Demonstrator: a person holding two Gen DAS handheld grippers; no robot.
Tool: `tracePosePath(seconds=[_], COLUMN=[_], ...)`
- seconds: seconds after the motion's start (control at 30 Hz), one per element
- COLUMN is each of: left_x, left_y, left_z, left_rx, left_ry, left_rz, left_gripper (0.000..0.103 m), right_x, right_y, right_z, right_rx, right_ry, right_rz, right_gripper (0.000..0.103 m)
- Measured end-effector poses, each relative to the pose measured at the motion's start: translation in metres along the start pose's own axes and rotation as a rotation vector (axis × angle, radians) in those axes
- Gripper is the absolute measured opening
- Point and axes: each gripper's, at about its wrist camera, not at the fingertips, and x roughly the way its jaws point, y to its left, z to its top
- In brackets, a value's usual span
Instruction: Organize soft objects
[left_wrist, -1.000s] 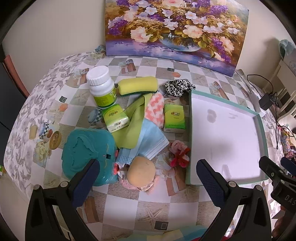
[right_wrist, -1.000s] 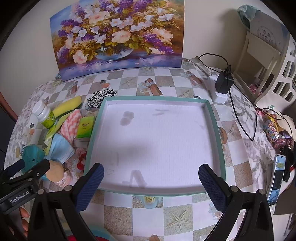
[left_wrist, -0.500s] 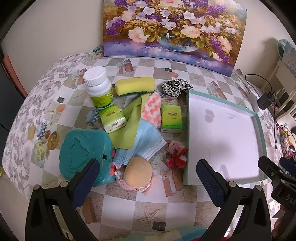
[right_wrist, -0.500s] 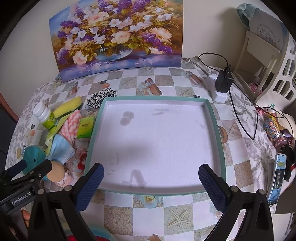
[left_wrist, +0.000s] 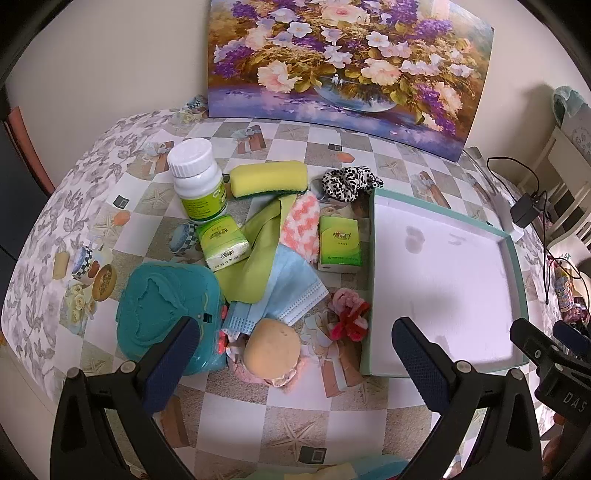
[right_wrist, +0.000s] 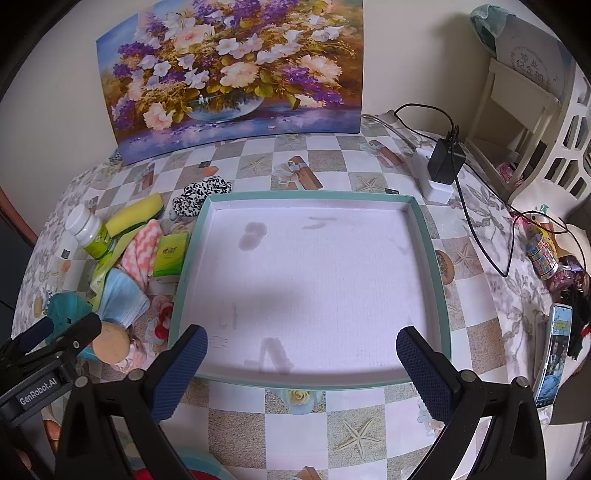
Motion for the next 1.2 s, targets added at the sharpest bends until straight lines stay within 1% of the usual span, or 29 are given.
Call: tracePosePath(seconds=[0.3, 0.4, 0.57, 0.83, 1.03, 1.2], left_x=[0.000, -0.002, -0.004, -0.001, 0.000, -0.002], left_y=[-0.001, -0.001, 0.002, 0.002, 0.009, 0.013], left_z=[0.001, 0.001, 0.001, 0.000, 0.001, 0.003], left_rx=[0.016, 0.019, -0.010, -0.021, -0.052, -0.058], left_ry=[0.019, 0.012, 0.020, 0.032, 0.040, 0.043], left_rz=[0.007, 0.005, -0.002, -0.007, -0.011, -0.015], left_gripper=[0.103, 0.103, 0.103, 0.103, 0.103, 0.103], right_x=[0.000, 0.000, 0.001, 0.001, 0.004, 0.004], right_y=[0.000, 0.000, 0.000, 0.000, 0.002, 0.004], right_z=[0.000, 0.000, 0.000, -0.001, -0.001, 0.001], right_rx=[0.000, 0.000, 0.001, -0.001, 0.004, -0.001], right_ry=[0.000, 0.000, 0.000, -0.001, 0.006, 0.014], right_rz=[0.001, 0.002, 0.002, 0.008, 0.036, 0.054], right_gripper=[0.103, 0.103, 0.103, 0.103, 0.103, 0.103])
